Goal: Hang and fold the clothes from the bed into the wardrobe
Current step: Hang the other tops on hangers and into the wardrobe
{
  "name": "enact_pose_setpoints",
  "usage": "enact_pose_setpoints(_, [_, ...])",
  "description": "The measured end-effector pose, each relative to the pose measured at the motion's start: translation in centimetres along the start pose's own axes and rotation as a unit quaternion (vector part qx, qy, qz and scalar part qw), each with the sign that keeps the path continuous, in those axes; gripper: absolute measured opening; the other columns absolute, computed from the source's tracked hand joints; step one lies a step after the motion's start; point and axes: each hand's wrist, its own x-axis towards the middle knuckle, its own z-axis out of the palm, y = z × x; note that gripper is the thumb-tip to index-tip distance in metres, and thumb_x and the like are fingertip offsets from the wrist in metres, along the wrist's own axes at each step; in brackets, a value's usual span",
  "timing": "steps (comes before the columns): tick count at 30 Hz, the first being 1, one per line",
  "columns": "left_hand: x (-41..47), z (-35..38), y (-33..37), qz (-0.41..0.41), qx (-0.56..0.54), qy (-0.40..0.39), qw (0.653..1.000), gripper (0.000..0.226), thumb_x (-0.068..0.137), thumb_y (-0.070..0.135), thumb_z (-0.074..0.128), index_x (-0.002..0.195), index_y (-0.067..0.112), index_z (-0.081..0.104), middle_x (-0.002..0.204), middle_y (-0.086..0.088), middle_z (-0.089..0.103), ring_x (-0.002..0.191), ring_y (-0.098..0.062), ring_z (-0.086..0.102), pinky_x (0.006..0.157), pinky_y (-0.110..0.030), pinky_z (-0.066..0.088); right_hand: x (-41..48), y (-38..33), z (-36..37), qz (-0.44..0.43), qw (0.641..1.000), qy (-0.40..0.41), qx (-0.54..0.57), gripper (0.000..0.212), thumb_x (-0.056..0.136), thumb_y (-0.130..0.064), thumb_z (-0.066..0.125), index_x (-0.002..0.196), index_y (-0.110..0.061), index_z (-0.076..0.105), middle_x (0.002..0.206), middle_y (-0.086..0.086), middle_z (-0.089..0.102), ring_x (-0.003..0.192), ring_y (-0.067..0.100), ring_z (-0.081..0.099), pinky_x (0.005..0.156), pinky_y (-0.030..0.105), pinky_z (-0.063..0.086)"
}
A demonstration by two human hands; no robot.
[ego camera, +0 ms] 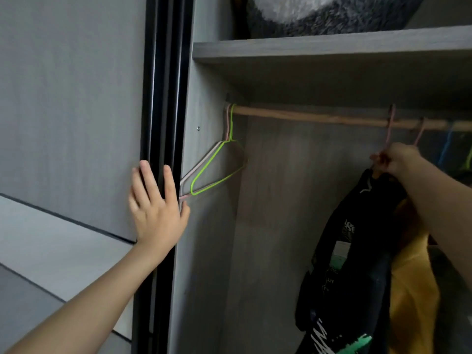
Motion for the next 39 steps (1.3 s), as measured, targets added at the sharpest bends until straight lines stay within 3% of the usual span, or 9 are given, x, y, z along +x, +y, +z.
enact_pose_setpoints(9, [0.0, -0.7, -1.2, 0.071, -0.018, 0.026, 0.997, 0.061, 0.08, 0.031, 0.044, 0.134, 0.002, 0.041, 0.143, -0.036, 0.028, 0.125, -0.048, 0.033, 0.086, -0.055, 0.043, 1.1, 2.4, -0.4, 0.021, 1.0, 0.006, 0.004, 0.033, 0.093, 0.002, 0.033, 0.068, -0.021, 0.035, 0.038, 0.002, 0.048, 0.02, 0.004, 0.037, 0.031, 0.009, 0.033])
enact_pose_setpoints(14, [0.1, -0.8, -3.5, 0.139, -0.039, 0.04, 0.989, 0.059, 0.083, 0.037, 0.042, 0.132, 0.004, 0.042, 0.142, -0.034, 0.03, 0.124, -0.044, 0.031, 0.081, -0.058, 0.046, -2.0, 1.8, -0.2, 0.008, 1.0, 0.021, 0.001, 0.027, 0.097, 0.0, 0.029, 0.087, -0.018, 0.046, 0.075, 0.006, 0.045, 0.046, 0.016, 0.053, 0.026, 0.018, 0.038])
enact_pose_setpoints(16, [0.1, -0.4, -3.9, 0.147, -0.039, 0.047, 0.987, 0.059, 0.084, 0.039, 0.042, 0.133, 0.006, 0.042, 0.143, -0.033, 0.03, 0.123, -0.044, 0.032, 0.08, -0.056, 0.046, -3.4, 1.3, 0.0, -0.011, 0.996, 0.0, -0.085, 0.024, 0.098, -0.002, 0.034, 0.112, -0.013, 0.049, 0.095, 0.016, 0.055, 0.067, 0.022, 0.054, 0.045, 0.026, 0.052])
enact_pose_setpoints(19, [0.3, 0.0, -4.2, 0.152, -0.039, 0.061, 0.986, 0.058, 0.084, 0.04, 0.043, 0.133, 0.008, 0.042, 0.143, -0.03, 0.03, 0.123, -0.042, 0.033, 0.08, -0.053, 0.045, -5.7, 0.6, 1.1, -0.103, 0.89, 0.066, -0.439, 0.034, 0.095, -0.008, 0.044, 0.125, 0.008, 0.048, 0.133, 0.029, 0.043, 0.116, 0.04, 0.046, 0.095, 0.043, 0.04])
enact_pose_setpoints(22, [0.2, 0.1, -4.4, 0.153, -0.054, 0.075, 0.984, 0.058, 0.083, 0.039, 0.044, 0.133, 0.009, 0.042, 0.144, -0.026, 0.03, 0.123, -0.04, 0.034, 0.084, -0.052, 0.043, -9.6, 0.9, 5.2, -0.208, 0.81, 0.074, -0.543, 0.038, 0.094, -0.017, 0.049, 0.122, 0.008, 0.051, 0.141, 0.026, 0.033, 0.129, 0.041, 0.031, 0.104, 0.045, 0.031])
enact_pose_setpoints(29, [0.6, 0.2, -6.2, 0.208, -0.095, 0.094, 0.969, 0.057, 0.084, 0.036, 0.046, 0.133, 0.009, 0.041, 0.144, -0.02, 0.033, 0.123, -0.036, 0.037, 0.092, -0.048, 0.034, -18.1, 7.2, 16.6, -0.127, 0.885, -0.257, -0.367, 0.04, 0.097, -0.032, 0.047, 0.109, 0.005, 0.058, 0.093, 0.009, 0.049, 0.082, 0.018, 0.046, 0.063, 0.023, 0.036])
enact_pose_setpoints(33, [0.5, 0.3, -6.6, 0.221, -0.1, 0.082, 0.967, 0.055, 0.081, 0.032, 0.044, 0.132, 0.011, 0.041, 0.144, -0.019, 0.027, 0.127, -0.035, 0.033, 0.095, -0.047, 0.03, -21.7, 10.1, 22.3, 0.058, 0.923, -0.326, -0.195, 0.067, 0.091, -0.055, 0.046, 0.138, -0.01, 0.037, 0.135, 0.005, 0.042, 0.113, 0.031, 0.048, 0.093, 0.044, 0.043])
enact_pose_setpoints(35, [0.5, 0.4, -6.6, 0.224, -0.099, 0.074, 0.967, 0.055, 0.08, 0.028, 0.043, 0.132, 0.012, 0.04, 0.144, -0.02, 0.025, 0.127, -0.035, 0.031, 0.097, -0.049, 0.028, -22.9, 10.3, 24.4, 0.108, 0.923, -0.329, -0.168, 0.071, 0.089, -0.054, 0.051, 0.143, -0.012, 0.03, 0.146, 0.011, 0.033, 0.117, 0.04, 0.05, 0.088, 0.048, 0.046])
enact_pose_setpoints(39, [0.6, 0.3, -6.7, 0.225, -0.11, 0.067, 0.966, 0.054, 0.08, 0.026, 0.041, 0.132, 0.014, 0.039, 0.145, -0.019, 0.024, 0.129, -0.035, 0.03, 0.099, -0.05, 0.025, -23.2, 10.4, 26.5, 0.148, 0.934, -0.311, -0.095, 0.036, 0.09, -0.024, 0.056, 0.12, -0.006, 0.048, 0.11, 0.018, 0.049, 0.084, 0.032, 0.059, 0.076, 0.04, 0.051])
